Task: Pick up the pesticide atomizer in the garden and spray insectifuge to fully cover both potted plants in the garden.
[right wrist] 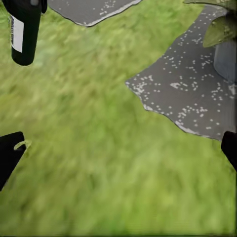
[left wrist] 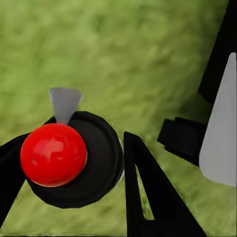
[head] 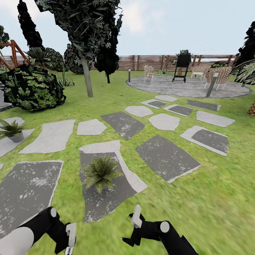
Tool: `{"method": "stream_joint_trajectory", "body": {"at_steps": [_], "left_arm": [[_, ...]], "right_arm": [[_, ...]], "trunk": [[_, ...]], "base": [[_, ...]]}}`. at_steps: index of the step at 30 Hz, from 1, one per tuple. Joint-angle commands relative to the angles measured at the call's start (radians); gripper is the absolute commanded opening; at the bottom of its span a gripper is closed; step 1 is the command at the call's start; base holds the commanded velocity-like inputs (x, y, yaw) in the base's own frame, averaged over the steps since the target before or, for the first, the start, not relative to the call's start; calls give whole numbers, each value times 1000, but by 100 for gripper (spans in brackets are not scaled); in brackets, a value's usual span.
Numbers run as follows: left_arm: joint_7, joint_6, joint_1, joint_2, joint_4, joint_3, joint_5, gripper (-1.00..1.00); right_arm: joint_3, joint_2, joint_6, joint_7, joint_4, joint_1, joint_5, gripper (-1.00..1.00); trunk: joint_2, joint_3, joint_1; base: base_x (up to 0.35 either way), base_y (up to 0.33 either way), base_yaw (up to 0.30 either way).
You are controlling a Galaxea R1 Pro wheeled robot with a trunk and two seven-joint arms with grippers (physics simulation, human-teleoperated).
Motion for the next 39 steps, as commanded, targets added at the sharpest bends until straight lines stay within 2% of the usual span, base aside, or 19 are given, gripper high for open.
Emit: {"method": "stream_joint_trajectory", "body": {"at_steps": [1,3,6,8,9,10,11,13,16,18,19,21,22,25,28,30,32,35,39], "left_arm": [[30,-4,0,1,7,4,2,-100],[139,-3,0,-2,58,16,65,-100],[295,-8,0,-6,149,32,227,-100],[410,-10,2,-4,185,36,391,-100],[495,-12,20,-5,200,36,540,-100],[533,-12,33,-5,202,37,604,-100],[593,-19,51,-5,204,37,692,-100],[703,-75,75,-6,207,37,811,-100],[865,-174,126,-8,208,37,920,-100],[936,-195,154,-10,208,37,965,-100],[967,-200,174,-11,209,37,1012,-100],[981,-204,193,-13,216,37,1066,-100],[985,-204,209,-35,227,35,1083,-100],[988,-205,225,-63,232,33,1093,-100],[999,-205,227,-69,217,35,1101,-100],[1033,-205,225,-72,168,37,1105,-100],[1049,-206,229,-90,153,36,1104,-100],[1053,-209,232,-105,169,36,1102,-100],[1053,-210,233,-103,180,36,1098,-100]], "right_arm": [[-2,-1,-7,-1,-1,0,10,100],[-6,-15,-7,-38,0,0,9,100],[-19,-38,-8,-218,70,2,6,100],[-27,-42,-14,-384,187,3,3,100],[-51,-43,-44,-519,273,3,1,100],[-68,-43,-77,-567,315,4,0,100],[-94,-43,-136,-630,375,5,0,100],[-142,-43,-232,-735,469,6,1,100],[-216,-44,-352,-887,575,7,0,100],[-244,-45,-417,-950,597,7,0,100],[-257,-51,-441,-978,604,8,0,100],[-264,-63,-453,-991,608,9,1,100],[-266,-68,-456,-996,614,9,1,100],[-278,-67,-458,-999,634,9,0,100],[-354,-67,-459,-999,639,9,0,100],[-451,-68,-458,-998,640,9,1,100],[-487,-69,-458,-998,641,9,3,100],[-502,-68,-458,-997,643,9,5,100],[-505,-64,-458,-996,643,8,7,100]], "trunk": [[0,-1,0],[0,-1,0],[0,-1,0],[0,-1,0],[0,-1,0],[0,-1,0],[0,-1,0],[0,-1,0],[0,-1,0],[0,-1,0],[0,-1,0],[0,-1,0],[0,-1,0],[0,-1,0],[0,-1,0],[0,-1,0],[0,-1,0],[0,-1,0],[0,-1,0]], "base": [[0,0,0],[0,0,0],[0,0,0],[0,0,0],[0,0,0],[0,0,0],[0,0,0],[0,0,0],[0,0,0],[0,0,0],[0,0,0],[0,0,0],[0,0,0],[0,0,0],[0,0,0],[0,0,0],[0,0,0],[0,0,0],[0,0,0]]}}
